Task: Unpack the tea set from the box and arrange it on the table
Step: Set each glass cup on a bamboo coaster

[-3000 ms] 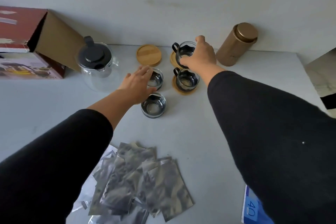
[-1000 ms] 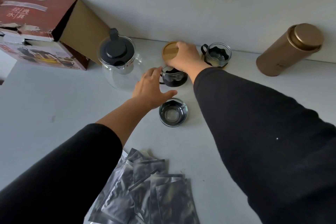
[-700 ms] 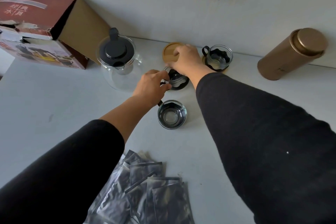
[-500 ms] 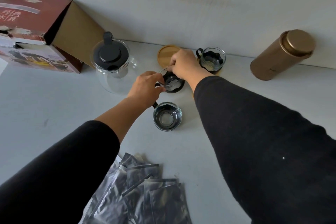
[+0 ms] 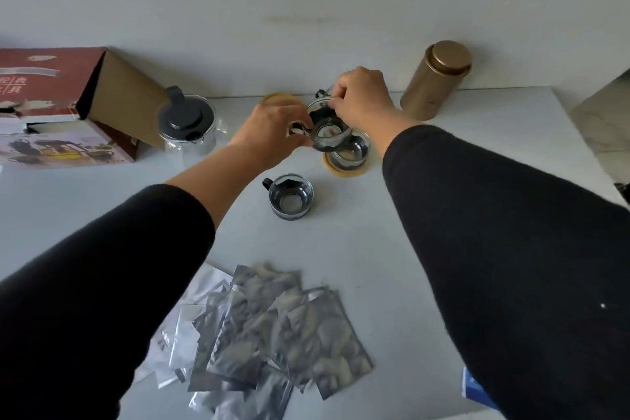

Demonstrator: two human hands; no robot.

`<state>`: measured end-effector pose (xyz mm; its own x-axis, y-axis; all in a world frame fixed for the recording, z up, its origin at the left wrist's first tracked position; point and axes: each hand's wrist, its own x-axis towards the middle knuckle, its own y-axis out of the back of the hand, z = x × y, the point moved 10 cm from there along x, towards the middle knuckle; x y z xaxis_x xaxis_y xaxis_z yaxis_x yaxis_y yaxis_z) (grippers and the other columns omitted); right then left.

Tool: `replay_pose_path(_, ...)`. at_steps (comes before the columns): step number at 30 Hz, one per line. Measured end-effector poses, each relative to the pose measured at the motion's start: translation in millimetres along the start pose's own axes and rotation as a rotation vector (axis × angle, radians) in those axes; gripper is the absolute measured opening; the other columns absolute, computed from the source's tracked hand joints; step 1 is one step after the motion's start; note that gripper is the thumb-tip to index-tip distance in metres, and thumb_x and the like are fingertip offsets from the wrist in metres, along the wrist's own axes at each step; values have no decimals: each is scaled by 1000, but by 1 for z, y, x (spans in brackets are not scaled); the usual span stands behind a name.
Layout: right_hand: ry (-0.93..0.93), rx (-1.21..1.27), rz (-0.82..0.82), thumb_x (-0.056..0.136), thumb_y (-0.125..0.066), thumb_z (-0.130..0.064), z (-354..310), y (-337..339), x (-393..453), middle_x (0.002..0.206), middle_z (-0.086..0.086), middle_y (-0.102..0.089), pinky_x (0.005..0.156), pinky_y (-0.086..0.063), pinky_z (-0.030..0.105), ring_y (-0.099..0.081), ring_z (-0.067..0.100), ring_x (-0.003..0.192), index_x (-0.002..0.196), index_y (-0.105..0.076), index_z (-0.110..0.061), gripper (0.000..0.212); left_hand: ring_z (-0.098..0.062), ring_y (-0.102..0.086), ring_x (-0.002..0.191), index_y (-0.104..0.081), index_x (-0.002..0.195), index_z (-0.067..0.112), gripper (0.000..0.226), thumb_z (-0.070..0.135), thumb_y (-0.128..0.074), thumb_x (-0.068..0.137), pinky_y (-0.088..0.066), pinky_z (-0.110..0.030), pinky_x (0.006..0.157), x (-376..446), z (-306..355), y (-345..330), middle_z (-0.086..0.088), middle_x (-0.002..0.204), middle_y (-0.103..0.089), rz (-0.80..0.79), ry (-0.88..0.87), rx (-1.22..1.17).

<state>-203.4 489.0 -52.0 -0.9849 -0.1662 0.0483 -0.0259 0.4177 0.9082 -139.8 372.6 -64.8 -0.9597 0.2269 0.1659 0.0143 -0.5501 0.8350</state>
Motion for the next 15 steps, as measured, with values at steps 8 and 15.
replay_pose_path(8, -221, 67, 10, 84, -67, -14, 75, -15, -97, 94, 12, -72, 76, -47, 24, -62, 23, 84, 88, -73, -6, 10, -23, -63, 109, -74, 96, 8, 29, 26, -80, 74, -47, -29, 96, -47, 45, -70, -5, 123, -63, -245, -100, -45)
replay_pose_path(15, -352, 73, -19, 87, -62, -9, 98, -51, -119, 104, 17, -71, 86, -51, 28, -66, 31, 99, 102, -73, -6, 19, -21, -55, 119, -71, 106, 18, 26, 32, -68, 84, -42, -31, 97, -62, 38, -107, 4, 130, -58, -293, -71, 126)
